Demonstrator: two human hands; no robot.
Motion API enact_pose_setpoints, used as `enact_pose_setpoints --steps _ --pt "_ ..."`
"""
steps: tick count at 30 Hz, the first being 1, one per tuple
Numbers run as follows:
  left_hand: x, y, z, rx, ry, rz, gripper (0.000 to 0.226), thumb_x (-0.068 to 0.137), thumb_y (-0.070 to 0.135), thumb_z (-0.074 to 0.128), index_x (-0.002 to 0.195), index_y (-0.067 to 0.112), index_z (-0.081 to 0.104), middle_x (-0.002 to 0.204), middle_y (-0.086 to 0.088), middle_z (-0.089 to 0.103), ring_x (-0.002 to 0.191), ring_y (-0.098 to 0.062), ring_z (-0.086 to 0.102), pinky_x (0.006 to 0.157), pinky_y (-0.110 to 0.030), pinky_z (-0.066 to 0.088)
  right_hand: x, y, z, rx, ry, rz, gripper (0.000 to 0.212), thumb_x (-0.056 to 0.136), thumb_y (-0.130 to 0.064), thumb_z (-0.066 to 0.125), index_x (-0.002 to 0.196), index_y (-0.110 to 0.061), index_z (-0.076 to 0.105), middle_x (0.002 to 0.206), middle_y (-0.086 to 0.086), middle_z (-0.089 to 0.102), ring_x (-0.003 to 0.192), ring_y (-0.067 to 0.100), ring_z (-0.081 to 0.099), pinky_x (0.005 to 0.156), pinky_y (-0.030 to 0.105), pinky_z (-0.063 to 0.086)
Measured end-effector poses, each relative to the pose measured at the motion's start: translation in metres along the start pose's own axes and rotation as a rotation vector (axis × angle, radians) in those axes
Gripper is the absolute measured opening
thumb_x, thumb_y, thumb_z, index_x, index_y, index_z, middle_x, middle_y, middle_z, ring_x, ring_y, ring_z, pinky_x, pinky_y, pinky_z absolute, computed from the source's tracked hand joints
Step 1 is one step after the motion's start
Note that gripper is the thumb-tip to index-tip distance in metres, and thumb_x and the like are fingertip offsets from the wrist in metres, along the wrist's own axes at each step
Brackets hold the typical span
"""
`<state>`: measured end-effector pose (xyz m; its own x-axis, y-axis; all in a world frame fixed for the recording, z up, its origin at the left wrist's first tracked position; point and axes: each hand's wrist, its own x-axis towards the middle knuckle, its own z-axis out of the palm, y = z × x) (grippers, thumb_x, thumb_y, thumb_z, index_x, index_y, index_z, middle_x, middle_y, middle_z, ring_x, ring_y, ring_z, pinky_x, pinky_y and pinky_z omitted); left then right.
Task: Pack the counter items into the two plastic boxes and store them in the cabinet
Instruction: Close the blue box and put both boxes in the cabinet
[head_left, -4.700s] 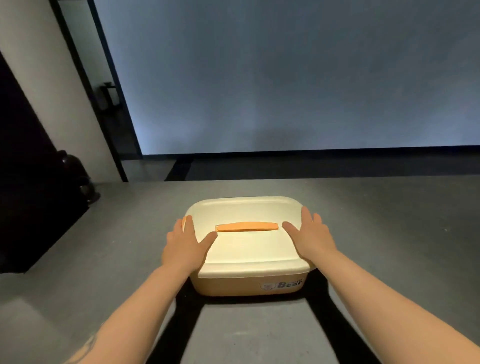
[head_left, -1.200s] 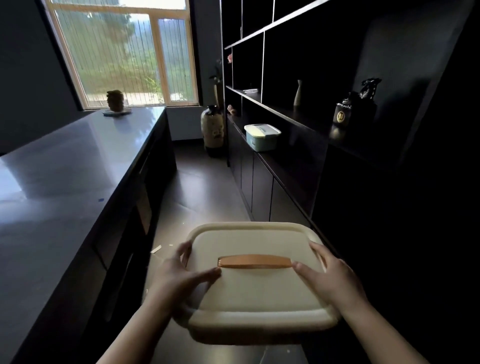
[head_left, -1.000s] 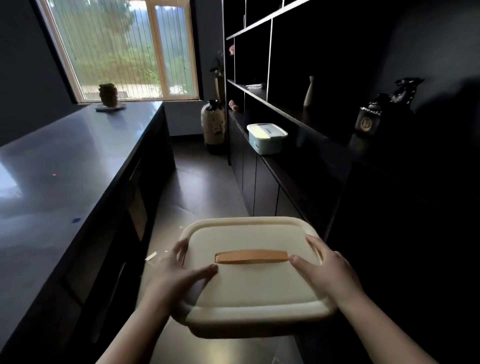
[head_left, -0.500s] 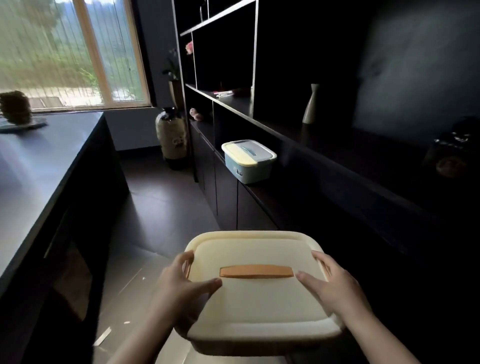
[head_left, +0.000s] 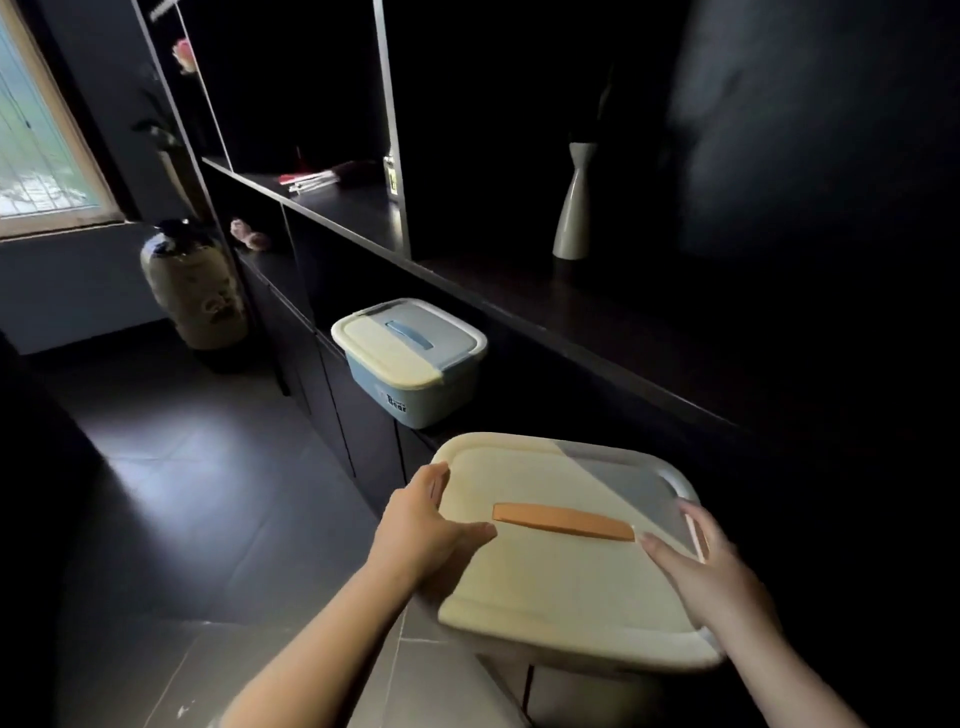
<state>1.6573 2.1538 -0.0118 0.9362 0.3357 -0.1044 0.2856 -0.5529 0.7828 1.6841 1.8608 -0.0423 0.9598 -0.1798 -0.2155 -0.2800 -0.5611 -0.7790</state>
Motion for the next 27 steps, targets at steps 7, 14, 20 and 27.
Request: enact_pose_setpoints --steps 7,14,20,27 --pt "0.127 0.003 0.013 -0.025 -0.146 0.001 0.097 0.055 0.037 0.089 0.139 0.031 0.041 0.139 0.001 0.05 0.124 -0.019 0.049 0.093 -0.029 0.04 0.063 -0.013 0.059 0.29 0.045 0.141 0.08 0.073 -0.04 0.08 0.134 -0.052 0.029 0.128 -0.002 0.048 0.106 0.022 0.053 0.099 0.049 0.043" --pt "0.227 0.009 0.018 -0.015 -0.281 0.107 0.086 0.059 0.039 0.086 0.135 0.028 0.047 0.127 0.005 0.058 0.112 -0.016 0.054 0.091 -0.03 0.043 0.084 -0.052 0.094 0.275 0.185 0.266 0.083 0.074 -0.062 0.067 0.141 -0.049 0.02 0.144 0.002 0.044 0.117 0.028 0.054 0.102 0.044 0.038" --pt "0.242 0.005 0.017 0.385 -0.14 0.616 0.048 0.084 0.043 0.062 0.129 0.027 0.054 0.142 -0.001 0.045 0.129 -0.025 0.04 0.107 -0.042 0.035 0.063 -0.1 0.119 -0.573 0.49 0.168 0.056 0.089 -0.06 0.047 0.141 -0.04 0.041 0.157 0.001 0.027 0.142 0.027 0.024 0.107 0.043 0.028" --pt "0.233 -0.033 0.018 0.407 -0.142 1.106 0.043 0.092 0.044 0.039 0.118 0.022 0.065 0.125 -0.002 0.062 0.121 -0.024 0.055 0.098 -0.044 0.044 0.047 -0.138 0.19 -0.711 0.533 0.093 0.056 0.087 -0.052 0.03 0.13 -0.032 0.06 0.14 -0.001 0.055 0.119 0.021 0.059 0.101 0.041 0.037"
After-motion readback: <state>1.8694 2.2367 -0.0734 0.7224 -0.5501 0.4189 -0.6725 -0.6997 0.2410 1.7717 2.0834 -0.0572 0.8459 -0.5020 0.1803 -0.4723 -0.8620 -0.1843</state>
